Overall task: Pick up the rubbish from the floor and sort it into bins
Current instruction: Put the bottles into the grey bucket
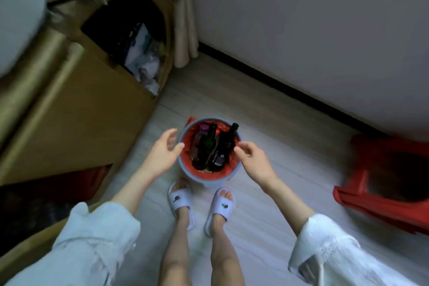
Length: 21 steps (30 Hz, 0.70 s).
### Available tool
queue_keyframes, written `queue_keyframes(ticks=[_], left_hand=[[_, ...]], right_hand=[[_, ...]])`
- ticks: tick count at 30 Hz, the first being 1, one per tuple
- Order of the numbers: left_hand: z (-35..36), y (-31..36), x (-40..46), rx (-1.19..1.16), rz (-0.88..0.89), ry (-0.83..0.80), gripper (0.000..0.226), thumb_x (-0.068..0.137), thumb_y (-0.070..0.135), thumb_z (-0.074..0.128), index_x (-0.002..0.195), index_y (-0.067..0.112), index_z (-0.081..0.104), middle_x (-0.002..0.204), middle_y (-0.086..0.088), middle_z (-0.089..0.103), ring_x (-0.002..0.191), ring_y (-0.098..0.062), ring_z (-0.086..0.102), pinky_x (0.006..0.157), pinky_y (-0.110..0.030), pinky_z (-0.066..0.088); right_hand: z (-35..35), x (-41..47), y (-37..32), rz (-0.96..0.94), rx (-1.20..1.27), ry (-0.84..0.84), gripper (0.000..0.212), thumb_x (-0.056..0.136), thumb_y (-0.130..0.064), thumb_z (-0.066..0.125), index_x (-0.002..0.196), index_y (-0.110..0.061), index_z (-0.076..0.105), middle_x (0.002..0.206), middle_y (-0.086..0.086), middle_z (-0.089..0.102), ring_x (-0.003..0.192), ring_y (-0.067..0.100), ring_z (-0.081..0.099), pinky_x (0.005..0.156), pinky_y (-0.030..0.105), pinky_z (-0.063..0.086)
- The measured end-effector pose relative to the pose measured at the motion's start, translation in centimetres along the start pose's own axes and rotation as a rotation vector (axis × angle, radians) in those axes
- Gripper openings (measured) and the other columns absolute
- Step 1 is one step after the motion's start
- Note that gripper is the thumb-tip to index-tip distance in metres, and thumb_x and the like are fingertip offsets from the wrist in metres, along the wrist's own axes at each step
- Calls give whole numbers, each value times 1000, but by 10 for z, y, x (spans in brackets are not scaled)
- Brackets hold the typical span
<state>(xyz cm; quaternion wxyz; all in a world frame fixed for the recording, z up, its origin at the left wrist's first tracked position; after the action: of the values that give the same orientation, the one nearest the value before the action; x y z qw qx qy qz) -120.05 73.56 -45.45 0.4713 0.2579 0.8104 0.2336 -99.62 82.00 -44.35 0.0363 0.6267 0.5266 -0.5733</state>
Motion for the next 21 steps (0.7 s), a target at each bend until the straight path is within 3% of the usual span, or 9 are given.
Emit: queue_keyframes(ticks=[3, 9, 15, 21], left_hand=[[-39, 33, -65, -89, 31, 67, 42, 90, 4, 55, 131, 0, 44, 127, -23, 54, 117, -29, 54, 89, -16, 36], [-89, 31, -187, -238, 83, 155, 38, 91, 3, 53, 128, 0, 47, 125, -21, 55, 107, -16, 53, 91, -19, 37], [-170, -29, -272, -330, 24, 387, 37, 90, 1, 53, 127, 1, 49, 125, -17, 55, 105, -17, 53, 94, -24, 38], [-264, -107, -300, -432, -17, 535, 35, 92, 3, 50, 127, 3, 49, 126, -12, 55, 109, -18, 55, 94, -25, 38]], right_hand=[[-12, -69, -46, -108, -36, -15, 35, 95, -24, 51, 127, -9, 53, 123, 5, 60, 112, 16, 56, 98, 25, 39], [13, -167, -101, -207, 43, -71, 32, 94, -24, 52, 125, -14, 53, 121, 7, 60, 114, 22, 58, 104, 43, 42], [84, -235, -149, -324, -41, -173, 31, 94, -26, 51, 124, -17, 53, 117, 5, 62, 112, 20, 58, 102, 45, 44], [187, -273, -219, -463, -185, -237, 34, 93, -29, 53, 126, -19, 51, 117, 4, 62, 107, 24, 61, 96, 43, 49]])
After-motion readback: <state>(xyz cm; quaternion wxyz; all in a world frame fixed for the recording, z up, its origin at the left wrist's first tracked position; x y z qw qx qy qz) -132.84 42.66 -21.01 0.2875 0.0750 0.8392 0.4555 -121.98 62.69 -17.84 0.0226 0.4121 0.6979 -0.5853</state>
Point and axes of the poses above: each hand's wrist, its own x-axis towards the middle knuckle, its own z-axis out of the palm, y = z × x, the point moved 2 cm from there along x, towards the middle knuckle
